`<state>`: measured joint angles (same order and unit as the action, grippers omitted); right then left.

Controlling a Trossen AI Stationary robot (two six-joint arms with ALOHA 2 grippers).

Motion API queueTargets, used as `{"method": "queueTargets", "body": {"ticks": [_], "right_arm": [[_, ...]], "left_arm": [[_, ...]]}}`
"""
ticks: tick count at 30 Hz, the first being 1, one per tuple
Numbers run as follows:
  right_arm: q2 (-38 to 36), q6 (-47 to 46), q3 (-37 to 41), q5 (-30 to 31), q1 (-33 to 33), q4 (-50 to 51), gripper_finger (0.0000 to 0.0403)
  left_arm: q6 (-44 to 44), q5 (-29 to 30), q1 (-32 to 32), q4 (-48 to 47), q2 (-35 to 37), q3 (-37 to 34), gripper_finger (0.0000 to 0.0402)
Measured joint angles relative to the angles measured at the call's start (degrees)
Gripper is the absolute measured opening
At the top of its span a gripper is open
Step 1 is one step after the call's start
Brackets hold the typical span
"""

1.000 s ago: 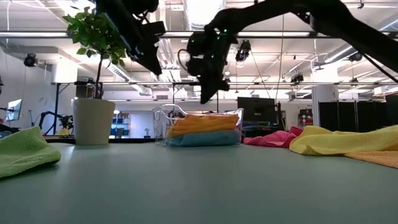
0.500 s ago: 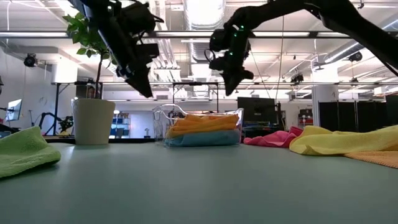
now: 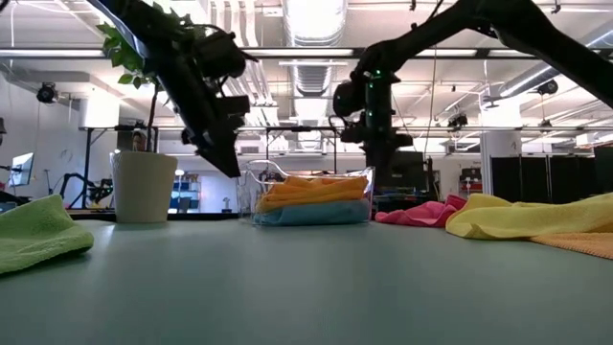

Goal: Fold microfiber towels
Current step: Adjust the transparent bin on the table

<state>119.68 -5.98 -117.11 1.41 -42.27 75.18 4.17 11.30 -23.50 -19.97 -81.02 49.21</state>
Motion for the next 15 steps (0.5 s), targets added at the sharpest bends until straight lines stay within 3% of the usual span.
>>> {"method": "queueTargets", "body": {"ticks": [6, 15], "right_arm": [[-0.18, -0.02, 3.17, -0.37, 1.15, 0.24, 0.0009], [-0.31, -1.81, 3.24, -2.87, 5.01, 1.37, 0.0009]], "left_arm": [[-0.07, 7.17, -0.23, 4.24, -3.98, -0.04, 0.0118], [-0.66, 13.35, -2.59, 5.46, -5.85, 1.56, 0.0118]]}}
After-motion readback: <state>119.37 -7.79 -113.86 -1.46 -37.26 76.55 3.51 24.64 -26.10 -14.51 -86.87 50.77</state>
